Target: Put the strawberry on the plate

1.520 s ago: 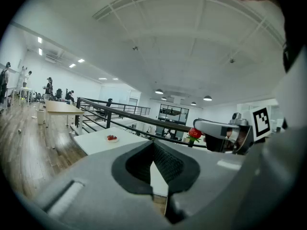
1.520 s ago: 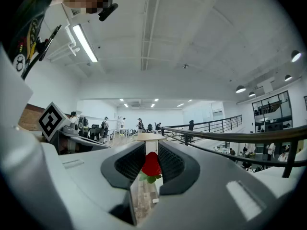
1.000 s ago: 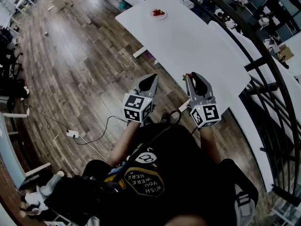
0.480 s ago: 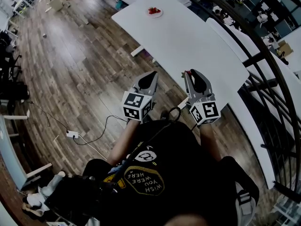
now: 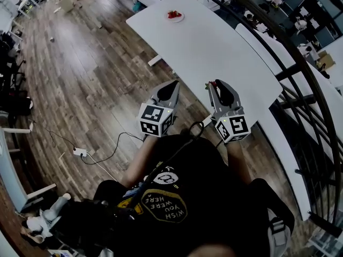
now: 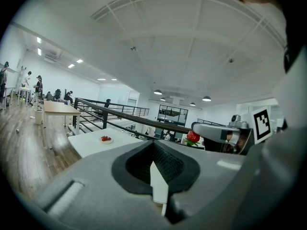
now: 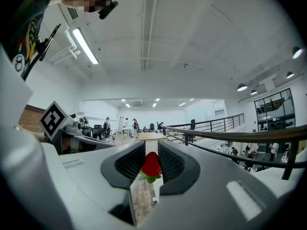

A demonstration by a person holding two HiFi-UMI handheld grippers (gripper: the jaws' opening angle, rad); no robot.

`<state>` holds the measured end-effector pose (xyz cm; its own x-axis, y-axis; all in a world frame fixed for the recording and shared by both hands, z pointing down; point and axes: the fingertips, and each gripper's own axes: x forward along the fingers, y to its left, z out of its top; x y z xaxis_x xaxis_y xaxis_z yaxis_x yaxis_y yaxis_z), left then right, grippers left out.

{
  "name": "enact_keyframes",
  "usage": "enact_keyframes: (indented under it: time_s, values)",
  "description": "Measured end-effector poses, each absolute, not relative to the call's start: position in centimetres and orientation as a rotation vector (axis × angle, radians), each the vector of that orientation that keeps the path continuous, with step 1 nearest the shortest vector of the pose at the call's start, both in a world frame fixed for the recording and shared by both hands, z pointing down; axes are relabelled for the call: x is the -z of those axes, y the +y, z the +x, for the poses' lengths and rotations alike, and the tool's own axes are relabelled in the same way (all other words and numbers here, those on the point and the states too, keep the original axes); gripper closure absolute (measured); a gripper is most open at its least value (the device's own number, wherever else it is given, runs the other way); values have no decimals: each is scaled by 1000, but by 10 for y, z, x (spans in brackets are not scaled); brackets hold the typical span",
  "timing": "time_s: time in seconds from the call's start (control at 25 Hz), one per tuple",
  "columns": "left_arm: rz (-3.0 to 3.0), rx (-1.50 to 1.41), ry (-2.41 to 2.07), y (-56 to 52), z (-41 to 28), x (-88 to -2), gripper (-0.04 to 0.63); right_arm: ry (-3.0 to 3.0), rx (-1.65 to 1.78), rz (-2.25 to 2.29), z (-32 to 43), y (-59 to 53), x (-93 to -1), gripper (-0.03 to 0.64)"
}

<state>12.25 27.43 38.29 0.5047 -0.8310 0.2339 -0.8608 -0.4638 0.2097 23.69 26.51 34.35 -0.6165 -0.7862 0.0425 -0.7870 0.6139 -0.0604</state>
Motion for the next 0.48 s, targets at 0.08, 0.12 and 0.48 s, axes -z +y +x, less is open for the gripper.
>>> enact_keyframes:
  time_s: [0.08,0.12,0.48]
  values:
    - [2443,-146,-1439,272,126,-384,592,-2820,-122,1334,238,262,-347,531]
    - [2438,-149,-1446,272,127,-385,594,-2824,-129,1319,239,261,-348,531]
    - [2401,-174,-1462,273,131,-393,594,-2834,-187,1250,238,255,-359,531]
